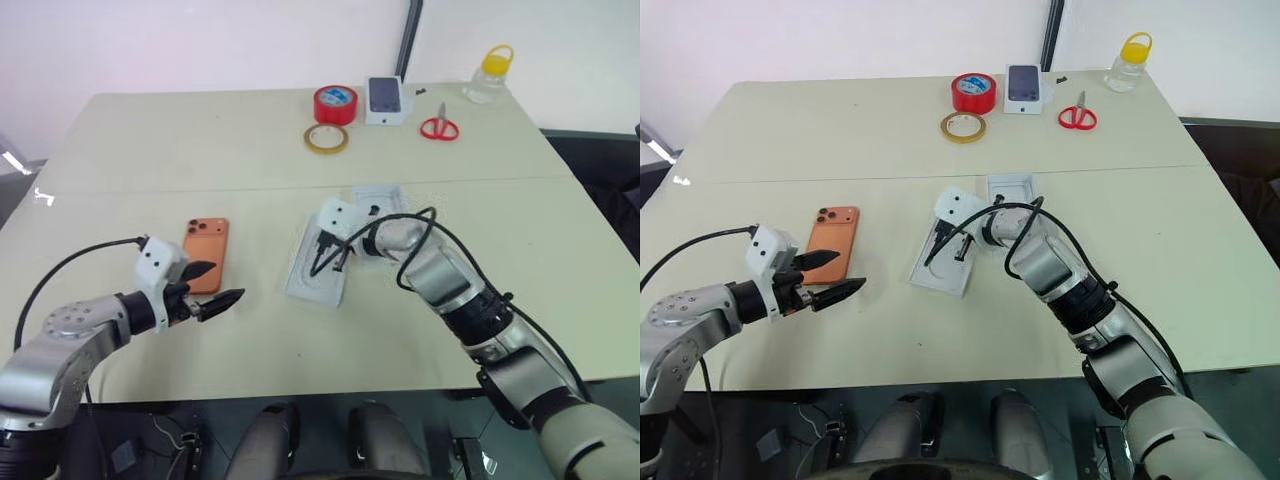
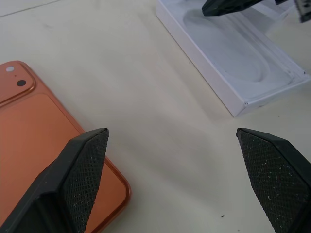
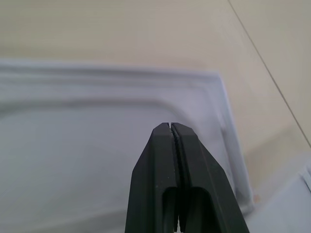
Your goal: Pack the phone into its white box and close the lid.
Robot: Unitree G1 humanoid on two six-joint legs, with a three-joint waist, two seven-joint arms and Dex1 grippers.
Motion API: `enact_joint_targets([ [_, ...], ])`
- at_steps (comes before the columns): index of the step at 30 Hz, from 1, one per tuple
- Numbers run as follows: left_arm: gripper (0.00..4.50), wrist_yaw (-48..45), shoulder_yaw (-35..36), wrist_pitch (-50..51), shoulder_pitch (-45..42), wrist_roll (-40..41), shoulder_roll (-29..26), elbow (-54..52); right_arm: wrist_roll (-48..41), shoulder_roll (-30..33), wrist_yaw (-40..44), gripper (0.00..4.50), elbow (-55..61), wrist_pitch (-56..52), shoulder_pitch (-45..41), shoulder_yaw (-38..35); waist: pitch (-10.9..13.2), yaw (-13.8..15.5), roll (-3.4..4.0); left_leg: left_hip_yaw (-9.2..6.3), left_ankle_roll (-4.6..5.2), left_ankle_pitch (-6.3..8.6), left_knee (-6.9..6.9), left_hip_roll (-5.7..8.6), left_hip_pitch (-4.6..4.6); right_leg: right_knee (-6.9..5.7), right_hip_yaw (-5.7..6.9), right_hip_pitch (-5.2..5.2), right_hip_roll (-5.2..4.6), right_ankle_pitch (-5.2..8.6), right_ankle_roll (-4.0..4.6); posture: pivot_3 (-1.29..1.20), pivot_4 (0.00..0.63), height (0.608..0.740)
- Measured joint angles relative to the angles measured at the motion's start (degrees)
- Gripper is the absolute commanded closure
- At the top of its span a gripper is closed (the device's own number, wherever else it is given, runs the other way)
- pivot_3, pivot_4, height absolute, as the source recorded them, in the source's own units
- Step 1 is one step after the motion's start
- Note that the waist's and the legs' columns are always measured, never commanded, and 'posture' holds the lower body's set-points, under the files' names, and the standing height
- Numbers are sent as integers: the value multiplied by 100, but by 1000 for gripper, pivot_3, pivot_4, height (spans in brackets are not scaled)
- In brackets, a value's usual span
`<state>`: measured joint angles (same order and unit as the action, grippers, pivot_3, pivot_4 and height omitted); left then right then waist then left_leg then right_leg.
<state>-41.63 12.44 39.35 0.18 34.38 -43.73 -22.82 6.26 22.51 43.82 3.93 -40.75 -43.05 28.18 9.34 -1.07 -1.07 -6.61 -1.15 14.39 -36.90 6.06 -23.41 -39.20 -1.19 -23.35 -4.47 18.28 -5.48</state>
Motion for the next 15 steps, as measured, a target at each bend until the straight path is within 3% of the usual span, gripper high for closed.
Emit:
enact_joint_targets([
  [4, 42, 9, 0, 12, 0, 1, 13, -4, -257, 174, 448, 4444, 654, -96, 300, 61, 0, 11, 0, -1, 1, 1, -2, 0, 1, 1, 1, 3, -1, 0, 0, 0, 150, 740],
  [15, 42, 60, 0, 33, 14, 5, 125, -89, -138, 389, 547, 4444, 660, -127, 584, 441, 0, 19, 0, -1, 1, 1, -1, 1, 0, 2, 0, 2, -1, 0, 0, 0, 150, 740],
])
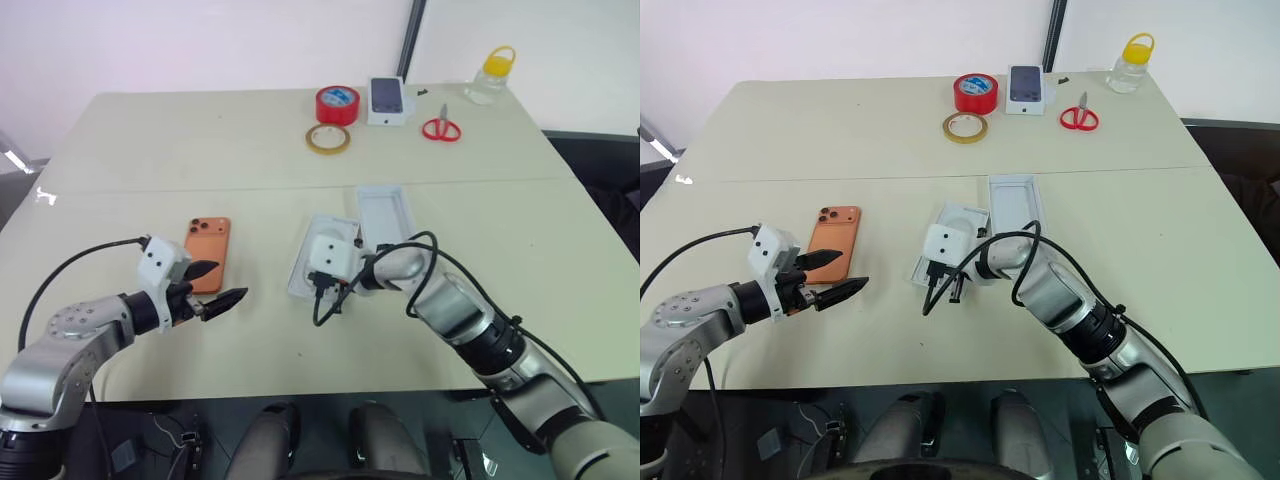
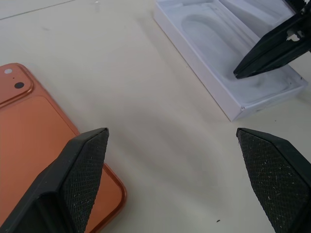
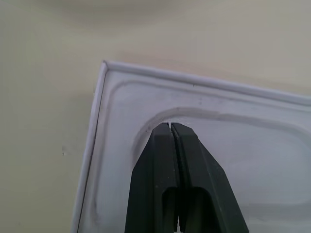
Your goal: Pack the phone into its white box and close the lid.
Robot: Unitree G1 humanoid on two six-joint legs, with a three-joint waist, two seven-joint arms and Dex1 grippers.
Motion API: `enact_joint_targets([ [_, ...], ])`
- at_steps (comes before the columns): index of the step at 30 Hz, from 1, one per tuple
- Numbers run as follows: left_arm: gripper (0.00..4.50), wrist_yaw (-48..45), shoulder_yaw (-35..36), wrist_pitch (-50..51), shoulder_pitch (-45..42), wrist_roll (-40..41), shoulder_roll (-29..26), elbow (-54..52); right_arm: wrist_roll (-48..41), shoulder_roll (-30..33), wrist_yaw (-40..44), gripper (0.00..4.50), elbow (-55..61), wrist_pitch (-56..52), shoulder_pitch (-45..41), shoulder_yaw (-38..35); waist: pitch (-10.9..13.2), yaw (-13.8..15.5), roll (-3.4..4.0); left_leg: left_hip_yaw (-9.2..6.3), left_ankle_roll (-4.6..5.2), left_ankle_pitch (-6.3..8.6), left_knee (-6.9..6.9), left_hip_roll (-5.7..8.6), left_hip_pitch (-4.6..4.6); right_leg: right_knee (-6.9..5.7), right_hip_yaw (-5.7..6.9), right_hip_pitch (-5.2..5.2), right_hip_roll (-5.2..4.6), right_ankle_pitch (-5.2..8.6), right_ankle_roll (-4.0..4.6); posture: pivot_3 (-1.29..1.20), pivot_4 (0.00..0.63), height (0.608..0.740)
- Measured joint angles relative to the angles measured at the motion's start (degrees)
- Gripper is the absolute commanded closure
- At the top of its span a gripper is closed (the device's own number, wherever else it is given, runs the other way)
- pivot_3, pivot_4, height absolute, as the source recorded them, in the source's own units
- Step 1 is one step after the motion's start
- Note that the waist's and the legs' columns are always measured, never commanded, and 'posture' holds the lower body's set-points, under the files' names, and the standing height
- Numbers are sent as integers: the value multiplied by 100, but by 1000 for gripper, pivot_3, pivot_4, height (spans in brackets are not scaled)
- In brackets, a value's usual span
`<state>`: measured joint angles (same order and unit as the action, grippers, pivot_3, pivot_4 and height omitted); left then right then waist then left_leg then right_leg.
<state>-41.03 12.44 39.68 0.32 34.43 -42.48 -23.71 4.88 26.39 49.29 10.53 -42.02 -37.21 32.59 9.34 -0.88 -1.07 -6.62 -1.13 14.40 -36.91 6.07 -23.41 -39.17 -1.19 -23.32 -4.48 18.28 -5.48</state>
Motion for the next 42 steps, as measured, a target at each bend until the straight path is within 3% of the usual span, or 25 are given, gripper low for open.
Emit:
enact_joint_targets([
  [5, 42, -6, 0, 4, 9, 7, 30, -30, -305, 115, 175, 4444, 221, 172, 55, -373, 0, -6, 0, 0, 0, 0, 1, -1, 0, 1, 0, 0, 1, 0, 0, 0, 150, 740],
  [8, 42, -91, -2, -2, 125, 11, 11, -146, -693, 325, 527, 3668, 582, 80, 210, -640, 0, 8, 0, 0, 5, 3, 0, -1, 0, 7, 0, 5, 0, 0, 0, 0, 150, 740],
  [11, 42, -238, -20, -33, 235, -22, -123, -173, -938, 461, 701, 2231, 1023, -141, 506, -628, 0, -3, 0, -1, 32, 18, 1, -3, 1, 7, 1, 4, 0, 0, 0, 0, 150, 740],
  [24, 42, -1164, -225, -812, 688, -427, -635, -369, -850, 384, 80, 2231, 1241, -758, 725, -189, 2, 10, 3, 0, 42, 26, 2, -2, 1, 9, 1, 5, -2, 0, 1, 0, 150, 740],
  [27, 42, -1149, -244, -818, 662, -504, -620, -321, -826, 423, 52, 3015, 1276, -737, 725, -143, 2, 12, 3, 0, 44, 27, 2, -2, 1, 9, 1, 5, -2, 0, 1, 0, 150, 740],
  [30, 42, -1122, -244, -818, 618, -505, -558, -320, -734, 537, 55, 4455, 1277, -513, 725, -108, 2, 16, 3, 0, 45, 28, 1, -1, 1, 10, 2, 6, -2, 0, 1, 0, 150, 740],
  [36, 42, -1049, -242, -819, 584, -524, -453, -256, -601, 1046, 455, 4455, 1278, 577, 794, -34, 3, 8, 3, 0, 46, 28, 1, -2, 1, 10, 3, 8, -2, 0, 1, 0, 150, 740],
  [42, 42, -960, -240, -819, 565, -525, -412, -213, -578, 1102, 635, 4455, 1271, 1048, 884, -42, 3, 8, 4, 0, 45, 28, 0, -2, 1, 10, 3, 8, -2, 0, 1, 0, 150, 740],
])
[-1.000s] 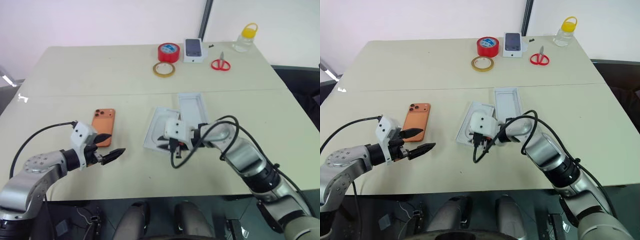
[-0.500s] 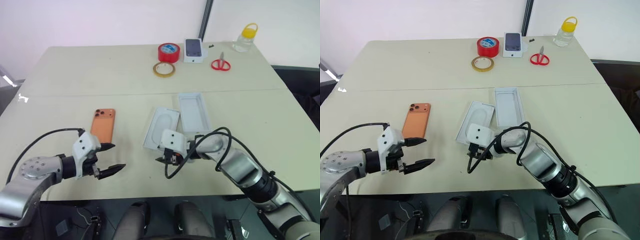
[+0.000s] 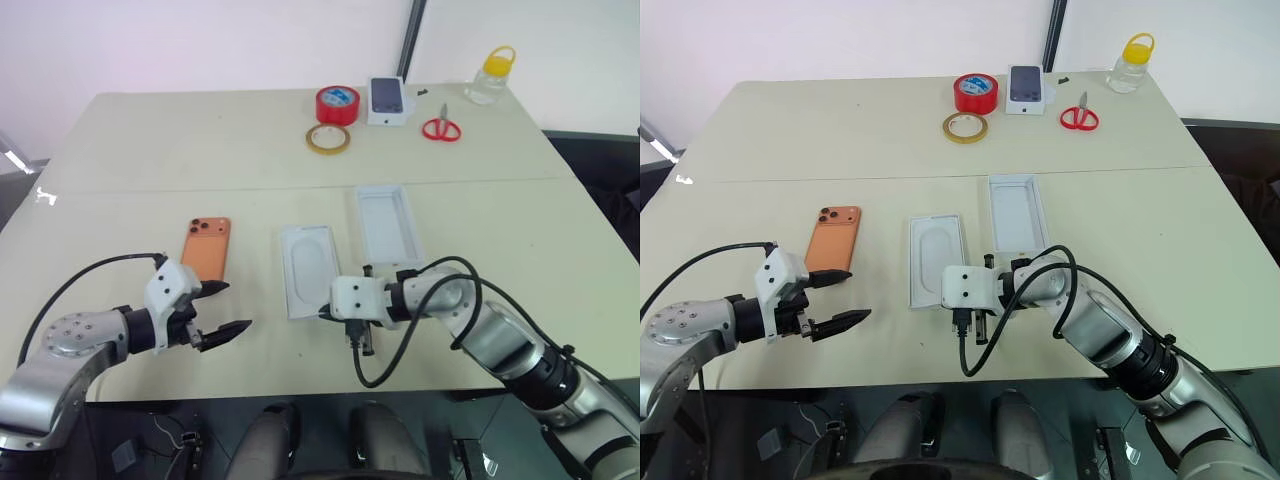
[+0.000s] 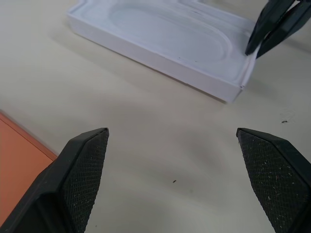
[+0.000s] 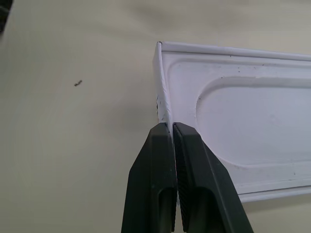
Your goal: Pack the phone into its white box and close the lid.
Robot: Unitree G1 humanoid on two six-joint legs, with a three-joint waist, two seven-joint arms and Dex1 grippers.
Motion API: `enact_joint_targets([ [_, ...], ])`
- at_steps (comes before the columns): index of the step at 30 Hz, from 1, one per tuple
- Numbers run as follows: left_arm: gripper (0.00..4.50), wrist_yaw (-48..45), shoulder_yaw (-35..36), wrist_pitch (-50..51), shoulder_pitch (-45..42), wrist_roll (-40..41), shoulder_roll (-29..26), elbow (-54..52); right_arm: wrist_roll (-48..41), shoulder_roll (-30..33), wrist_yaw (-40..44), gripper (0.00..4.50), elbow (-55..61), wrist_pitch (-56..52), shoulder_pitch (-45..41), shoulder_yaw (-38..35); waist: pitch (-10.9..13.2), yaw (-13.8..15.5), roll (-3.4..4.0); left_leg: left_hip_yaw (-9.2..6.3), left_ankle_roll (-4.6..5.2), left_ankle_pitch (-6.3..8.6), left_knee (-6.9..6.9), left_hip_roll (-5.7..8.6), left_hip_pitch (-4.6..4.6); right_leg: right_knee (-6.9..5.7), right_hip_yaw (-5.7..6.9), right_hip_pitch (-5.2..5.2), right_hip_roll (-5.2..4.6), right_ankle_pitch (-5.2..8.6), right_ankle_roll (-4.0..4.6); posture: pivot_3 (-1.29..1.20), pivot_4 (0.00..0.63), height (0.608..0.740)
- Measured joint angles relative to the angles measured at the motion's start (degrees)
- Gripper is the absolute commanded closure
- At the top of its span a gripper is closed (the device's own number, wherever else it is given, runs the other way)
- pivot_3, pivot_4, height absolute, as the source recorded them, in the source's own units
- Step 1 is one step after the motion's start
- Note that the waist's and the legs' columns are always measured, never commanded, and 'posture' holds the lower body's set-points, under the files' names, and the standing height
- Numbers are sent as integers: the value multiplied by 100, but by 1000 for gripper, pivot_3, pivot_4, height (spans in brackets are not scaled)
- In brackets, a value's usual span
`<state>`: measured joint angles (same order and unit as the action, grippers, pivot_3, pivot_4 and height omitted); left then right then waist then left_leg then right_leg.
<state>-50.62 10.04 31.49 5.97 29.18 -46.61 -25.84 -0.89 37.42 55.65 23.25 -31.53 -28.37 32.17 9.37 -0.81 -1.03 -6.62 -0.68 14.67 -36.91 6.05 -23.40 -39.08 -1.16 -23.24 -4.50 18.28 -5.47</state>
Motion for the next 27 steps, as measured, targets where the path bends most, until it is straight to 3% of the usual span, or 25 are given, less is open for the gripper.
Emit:
enact_joint_targets([
  [2, 42, 24, 0, 0, 1, 0, 18, 0, -5, -25, 17, 4455, -15, 37, 0, -27, 0, 5, 0, 0, 0, 0, 0, 0, 0, 0, 0, 0, 0, 0, 0, 0, 150, 740],
  [3, 42, 39, 0, 0, 1, 0, 34, 0, -13, -37, 37, 4160, -25, 51, 0, -48, 0, 5, 0, 0, 0, 0, 0, 0, 0, 0, 0, 0, 0, 0, 0, 0, 150, 740],
  [5, 42, 65, 0, 0, 4, 0, 57, 0, -45, -41, 78, 3496, -43, 68, 0, -96, 0, 5, 0, 0, 0, 0, 0, 0, 0, 0, 0, 0, 0, 0, 0, 0, 150, 740],
  [9, 42, 114, 40, 4, 11, 6, 71, 0, -250, -158, 146, 1577, -44, 30, 0, -291, 0, 0, 0, 0, 0, 0, 0, 0, 0, 0, 0, 0, 0, 0, 0, 0, 150, 740],
  [14, 42, 432, 375, 378, -137, 271, 253, 154, -800, -647, -3, 1577, -58, -424, -204, -902, 0, -2, 0, -1, 0, 0, 0, 0, 0, -3, 0, -2, 2, 0, 0, 0, 150, 740],
  [17, 42, 1022, 858, 1122, -660, 817, 586, 462, -883, -1068, -351, 2367, -279, -779, -702, -1077, 0, -1, 0, -4, 0, 0, -3, 0, 3, -6, 3, -1, 4, 0, -1, 0, 150, 740],
  [21, 0, 2058, 1402, 1939, -1333, 1050, 823, 1023, -593, -1510, -869, 4454, -930, -1098, -1144, -852, -2, -15, -3, -4, -29, -17, -9, 2, 1, -6, 4, -4, 3, -1, -1, 0, 150, 740],
  [27, 0, 3362, 1672, 3278, -2436, 1022, 928, 2029, 8, -2340, -1400, 4454, -2133, -1012, -1625, -179, -2, -35, -6, -4, -42, -25, -12, 4, 0, -19, 3, -12, 5, -1, -2, 0, 150, 740],
])
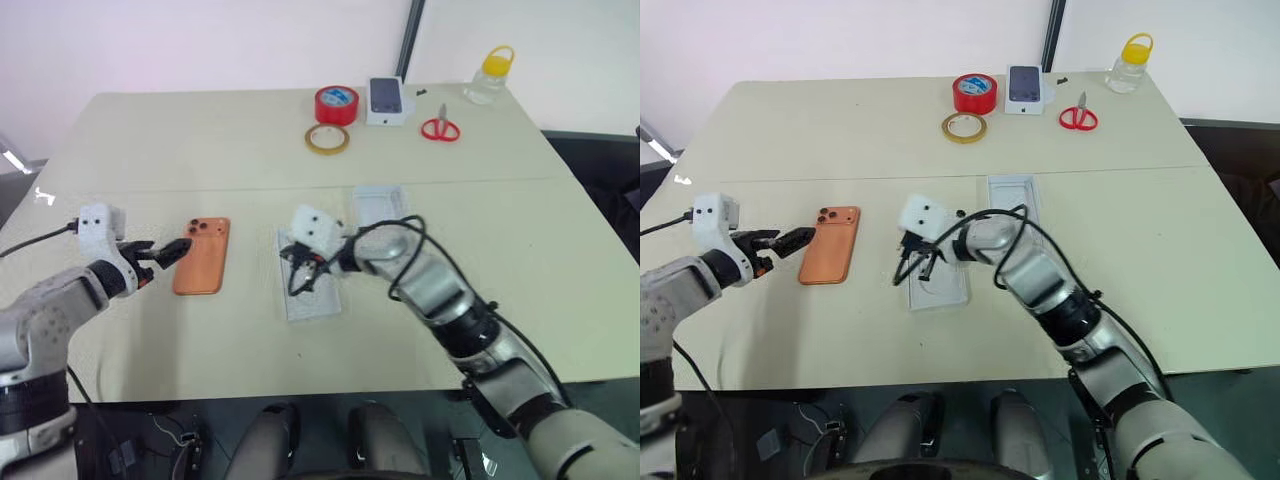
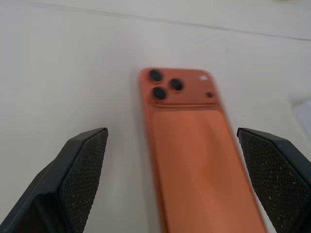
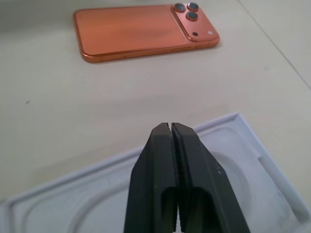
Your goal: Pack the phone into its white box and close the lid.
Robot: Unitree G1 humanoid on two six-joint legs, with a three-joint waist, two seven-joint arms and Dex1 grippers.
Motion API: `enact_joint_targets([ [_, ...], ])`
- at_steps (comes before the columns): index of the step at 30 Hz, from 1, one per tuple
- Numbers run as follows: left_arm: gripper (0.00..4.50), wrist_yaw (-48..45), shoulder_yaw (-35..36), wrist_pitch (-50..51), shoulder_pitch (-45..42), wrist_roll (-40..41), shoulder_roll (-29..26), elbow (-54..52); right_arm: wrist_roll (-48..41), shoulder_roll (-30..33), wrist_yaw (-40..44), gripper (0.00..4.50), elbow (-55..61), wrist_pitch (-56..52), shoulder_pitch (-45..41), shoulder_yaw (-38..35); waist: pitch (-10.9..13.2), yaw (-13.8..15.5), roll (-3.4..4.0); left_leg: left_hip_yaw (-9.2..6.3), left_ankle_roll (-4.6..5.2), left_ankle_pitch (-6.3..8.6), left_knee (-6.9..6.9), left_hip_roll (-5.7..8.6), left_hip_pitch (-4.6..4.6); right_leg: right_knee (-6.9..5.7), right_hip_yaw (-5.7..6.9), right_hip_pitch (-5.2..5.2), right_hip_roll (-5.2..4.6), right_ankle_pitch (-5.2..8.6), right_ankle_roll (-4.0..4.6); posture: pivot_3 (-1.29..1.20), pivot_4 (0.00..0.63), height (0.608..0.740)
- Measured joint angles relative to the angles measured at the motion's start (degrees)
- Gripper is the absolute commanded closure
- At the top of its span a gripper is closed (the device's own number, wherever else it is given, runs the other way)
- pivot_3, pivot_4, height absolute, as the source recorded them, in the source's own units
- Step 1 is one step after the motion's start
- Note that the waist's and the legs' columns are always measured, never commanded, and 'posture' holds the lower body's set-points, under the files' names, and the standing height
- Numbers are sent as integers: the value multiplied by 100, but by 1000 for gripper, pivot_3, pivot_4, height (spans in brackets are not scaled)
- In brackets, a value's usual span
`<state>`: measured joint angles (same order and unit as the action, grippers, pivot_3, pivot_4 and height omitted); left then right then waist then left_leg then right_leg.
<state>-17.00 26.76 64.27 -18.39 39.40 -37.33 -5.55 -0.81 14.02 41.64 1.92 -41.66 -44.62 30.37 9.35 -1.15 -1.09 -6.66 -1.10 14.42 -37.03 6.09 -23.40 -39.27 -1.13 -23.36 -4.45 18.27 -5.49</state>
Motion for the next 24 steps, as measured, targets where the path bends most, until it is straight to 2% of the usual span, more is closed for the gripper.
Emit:
enact_joint_targets([
  [5, 0, 387, 205, 794, -680, 46, 77, 676, 387, -550, -278, 4454, -735, 326, -273, 317, -2, -18, -3, 0, -4, -2, 0, 0, 0, -2, 1, -10, 1, 0, 0, 0, 150, 740],
  [9, 0, 466, 33, 1102, -882, -118, 83, 1002, 626, -946, -370, 4454, -1326, 535, -383, 571, -3, -94, -4, -3, -8, -5, 0, 0, 1, -7, 2, -9, 1, 0, 0, 0, 150, 740],
  [13, 0, 457, -90, 1293, -1024, -200, 108, 1037, 911, -1073, -455, 4454, -1735, 753, -448, 723, -4, -112, -2, -5, -10, -6, -2, 2, 4, -10, 3, -10, 1, 0, 0, 0, 150, 740],
  [24, 0, 383, 187, 2385, -1127, -11, 1192, 53, 1211, -1096, -453, 4454, -2095, 1017, -465, 717, -9, -98, -1, -8, -10, -6, -6, 6, 4, -9, 6, -5, -2, 0, 0, 0, 150, 740],
])
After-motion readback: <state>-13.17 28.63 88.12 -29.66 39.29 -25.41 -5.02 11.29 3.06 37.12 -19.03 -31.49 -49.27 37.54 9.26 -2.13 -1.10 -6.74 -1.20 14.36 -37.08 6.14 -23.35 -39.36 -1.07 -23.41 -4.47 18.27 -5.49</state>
